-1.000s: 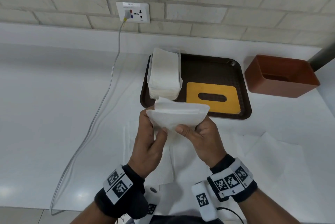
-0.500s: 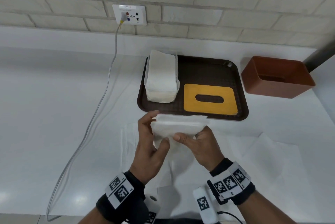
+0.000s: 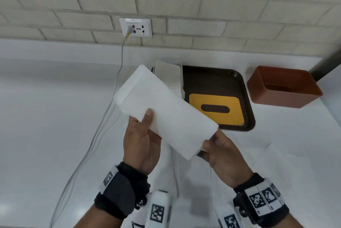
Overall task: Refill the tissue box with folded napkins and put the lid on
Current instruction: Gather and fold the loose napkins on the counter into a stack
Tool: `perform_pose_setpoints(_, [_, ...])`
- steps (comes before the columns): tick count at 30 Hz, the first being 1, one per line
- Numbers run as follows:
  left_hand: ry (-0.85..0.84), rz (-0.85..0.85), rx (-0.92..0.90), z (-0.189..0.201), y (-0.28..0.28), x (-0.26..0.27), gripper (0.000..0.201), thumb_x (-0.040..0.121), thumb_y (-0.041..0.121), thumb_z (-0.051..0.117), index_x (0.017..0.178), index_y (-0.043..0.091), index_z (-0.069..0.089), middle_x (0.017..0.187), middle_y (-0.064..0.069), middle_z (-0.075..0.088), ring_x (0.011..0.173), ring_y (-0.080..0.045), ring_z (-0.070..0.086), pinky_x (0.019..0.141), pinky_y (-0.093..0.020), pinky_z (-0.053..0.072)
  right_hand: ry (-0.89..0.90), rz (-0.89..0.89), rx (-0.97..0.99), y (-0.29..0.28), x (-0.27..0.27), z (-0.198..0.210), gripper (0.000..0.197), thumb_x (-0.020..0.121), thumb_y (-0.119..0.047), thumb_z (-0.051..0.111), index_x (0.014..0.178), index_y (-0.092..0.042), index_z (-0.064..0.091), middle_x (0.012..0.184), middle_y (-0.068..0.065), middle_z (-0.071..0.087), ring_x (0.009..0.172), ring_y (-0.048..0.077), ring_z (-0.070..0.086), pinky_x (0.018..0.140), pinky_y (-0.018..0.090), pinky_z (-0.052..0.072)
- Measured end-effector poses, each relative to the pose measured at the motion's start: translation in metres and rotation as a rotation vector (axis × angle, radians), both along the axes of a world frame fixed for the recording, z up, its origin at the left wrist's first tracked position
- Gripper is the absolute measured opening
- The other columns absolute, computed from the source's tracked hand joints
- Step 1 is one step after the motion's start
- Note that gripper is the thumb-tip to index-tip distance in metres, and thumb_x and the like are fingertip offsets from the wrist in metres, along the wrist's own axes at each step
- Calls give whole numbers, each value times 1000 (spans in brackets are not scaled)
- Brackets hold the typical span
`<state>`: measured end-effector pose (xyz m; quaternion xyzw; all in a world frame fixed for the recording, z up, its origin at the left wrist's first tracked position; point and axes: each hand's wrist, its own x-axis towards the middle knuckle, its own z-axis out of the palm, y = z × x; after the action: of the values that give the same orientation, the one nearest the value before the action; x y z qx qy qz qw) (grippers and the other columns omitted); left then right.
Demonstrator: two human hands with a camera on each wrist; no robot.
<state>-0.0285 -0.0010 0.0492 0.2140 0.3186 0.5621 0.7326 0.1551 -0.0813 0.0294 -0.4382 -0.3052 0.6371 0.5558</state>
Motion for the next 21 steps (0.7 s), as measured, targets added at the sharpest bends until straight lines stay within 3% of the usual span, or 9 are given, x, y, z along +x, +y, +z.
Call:
perform_pose_setpoints(3, [-26, -47, -20, -2, -8, 9, 43, 103, 14, 50, 146, 16, 47, 143, -11, 59, 131, -35, 56, 111, -61, 39, 44, -55, -15, 0, -9, 6, 57, 85, -17, 75, 136, -25, 52, 131, 1, 67, 121, 23, 64, 86, 33, 58])
perform_pose_setpoints(6, [-47, -72, -59, -4, -16, 13, 42, 102, 16, 51, 144, 16, 49, 139, -12, 62, 129, -35, 58, 107, -59, 45, 2, -128, 7, 5, -11, 10, 56, 82, -13, 72, 133, -26, 53, 128, -2, 69, 118, 19, 65, 86, 31, 58])
perform_pose_setpoints(9, [-15, -96, -69, -6, -23, 19, 44, 101, 19, 51, 145, 17, 48, 138, -12, 63, 126, -34, 60, 101, -55, 51, -65, -153, 7, 8, -16, 11, 57, 84, -10, 73, 135, -23, 51, 127, 1, 69, 119, 20, 65, 93, 36, 56])
perform_pose_setpoints(13, [16, -86, -47, -9, -25, 17, 45, 101, 21, 51, 145, 15, 47, 138, -12, 62, 127, -33, 60, 106, -57, 45, -35, -168, -52, 9, -15, 9, 59, 83, -11, 73, 136, -21, 51, 129, 4, 68, 122, 26, 63, 96, 47, 55])
perform_pose_setpoints(16, [23, -89, -66, -17, -12, -5, 51, 97, 24, 60, 145, 11, 49, 141, -15, 60, 130, -35, 56, 105, -54, 47, -128, -157, -52, 3, 3, 14, 53, 82, -7, 67, 132, -21, 55, 126, 2, 70, 118, 25, 65, 89, 38, 58])
perform_pose_setpoints(21, [150, -245, -140, -29, 8, -39, 56, 85, 13, 71, 139, 19, 56, 136, -11, 64, 116, -28, 65, 87, -40, 60, -252, -108, -37, 0, 29, 39, 51, 79, -4, 67, 128, -15, 60, 120, 6, 73, 111, 24, 69, 86, 31, 59])
